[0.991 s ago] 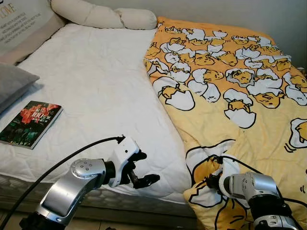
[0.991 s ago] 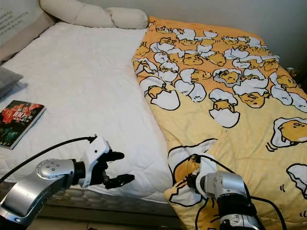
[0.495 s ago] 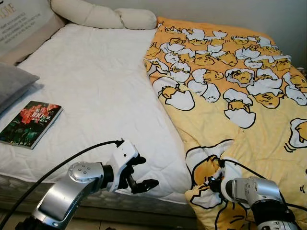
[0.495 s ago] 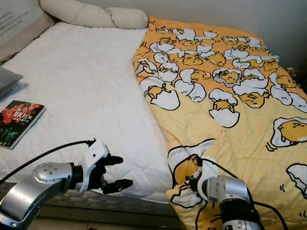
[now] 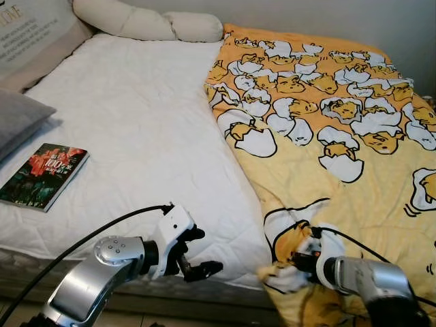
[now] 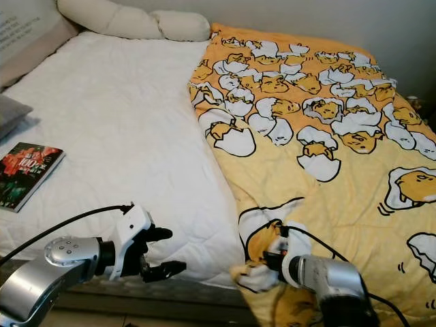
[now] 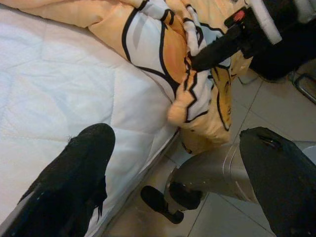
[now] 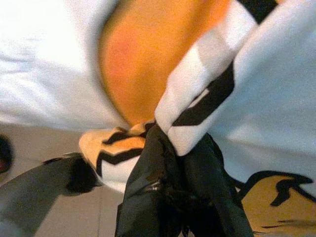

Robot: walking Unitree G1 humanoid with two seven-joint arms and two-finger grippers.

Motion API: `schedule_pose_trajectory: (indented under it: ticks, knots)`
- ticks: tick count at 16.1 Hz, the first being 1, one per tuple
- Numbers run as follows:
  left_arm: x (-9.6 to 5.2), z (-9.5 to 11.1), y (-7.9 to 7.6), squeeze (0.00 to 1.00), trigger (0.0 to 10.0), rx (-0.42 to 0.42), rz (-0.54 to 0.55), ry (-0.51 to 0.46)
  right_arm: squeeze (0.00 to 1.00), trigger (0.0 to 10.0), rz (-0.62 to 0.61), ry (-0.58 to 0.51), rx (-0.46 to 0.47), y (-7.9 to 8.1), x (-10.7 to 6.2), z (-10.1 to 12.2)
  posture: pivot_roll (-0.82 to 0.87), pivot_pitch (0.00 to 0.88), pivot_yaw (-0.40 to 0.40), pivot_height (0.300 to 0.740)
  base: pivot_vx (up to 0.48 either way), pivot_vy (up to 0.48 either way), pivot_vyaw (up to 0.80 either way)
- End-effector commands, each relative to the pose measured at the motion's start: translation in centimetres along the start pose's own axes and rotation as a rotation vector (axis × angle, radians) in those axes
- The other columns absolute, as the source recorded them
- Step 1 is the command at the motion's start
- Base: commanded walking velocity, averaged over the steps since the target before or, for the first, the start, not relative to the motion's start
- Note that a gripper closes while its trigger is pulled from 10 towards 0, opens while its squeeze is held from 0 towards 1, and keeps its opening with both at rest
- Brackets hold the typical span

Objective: Clean up the room

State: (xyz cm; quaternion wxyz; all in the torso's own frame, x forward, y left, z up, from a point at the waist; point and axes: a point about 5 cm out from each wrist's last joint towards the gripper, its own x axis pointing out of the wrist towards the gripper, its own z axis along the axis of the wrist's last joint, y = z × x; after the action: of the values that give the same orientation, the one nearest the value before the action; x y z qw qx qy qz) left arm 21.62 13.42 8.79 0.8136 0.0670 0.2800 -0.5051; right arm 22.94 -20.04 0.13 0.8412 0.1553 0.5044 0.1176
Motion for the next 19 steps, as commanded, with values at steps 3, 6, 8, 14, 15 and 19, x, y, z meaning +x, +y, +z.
schedule_pose_trajectory:
  ticks: [3, 6, 8, 14, 15, 19]
  knots:
    - [-0.2, 0.5, -0.2, 0.0, 10.0, 0.017, -0.004, -0.009, 0.0, 0.0, 0.35, -0.003, -0.192, 3.5, -1.6, 0.1, -0.05, 0.0, -0.055, 0.74, 0.0, 0.0, 0.0]
    - [-0.1, 0.4, -0.5, 0.0, 10.0, 0.014, -0.011, -0.008, 0.0, 0.0, 0.729, 0.099, -0.341, 6.9, -4.3, -1.7, -0.05, 0.0, -0.06, 0.74, 0.0, 0.0, 0.0]
    - [-0.2, 0.2, -0.8, 0.0, 10.0, 0.005, -0.018, -0.003, 0.0, 0.0, 0.841, 0.146, -0.381, 7.3, -5.6, -2.1, -0.04, 0.0, -0.063, 0.74, 0.0, 0.0, 0.0]
    - [-0.2, -0.1, -1.0, 0.0, 10.0, 0.0, -0.034, 0.008, 0.0, 10.0, 0.905, 0.206, -0.541, 6.6, -7.3, -2.2, -0.04, 0.0, -0.063, 0.74, 0.0, 0.0, 0.0]
    - [-0.2, -0.1, -1.0, 0.0, 10.0, 0.001, -0.032, 0.008, 0.0, 10.0, 0.919, 0.231, -0.519, 6.5, -7.4, -2.2, -0.04, 0.0, -0.063, 0.74, 0.0, 0.0, 0.0]
    - [-0.3, 0.0, -0.4, 0.0, 10.0, 0.014, -0.011, 0.01, 1.0, 10.0, 0.962, 0.269, -0.516, 6.0, -8.5, -1.5, -0.03, 0.0, -0.061, 0.74, 0.0, 0.0, 0.0]
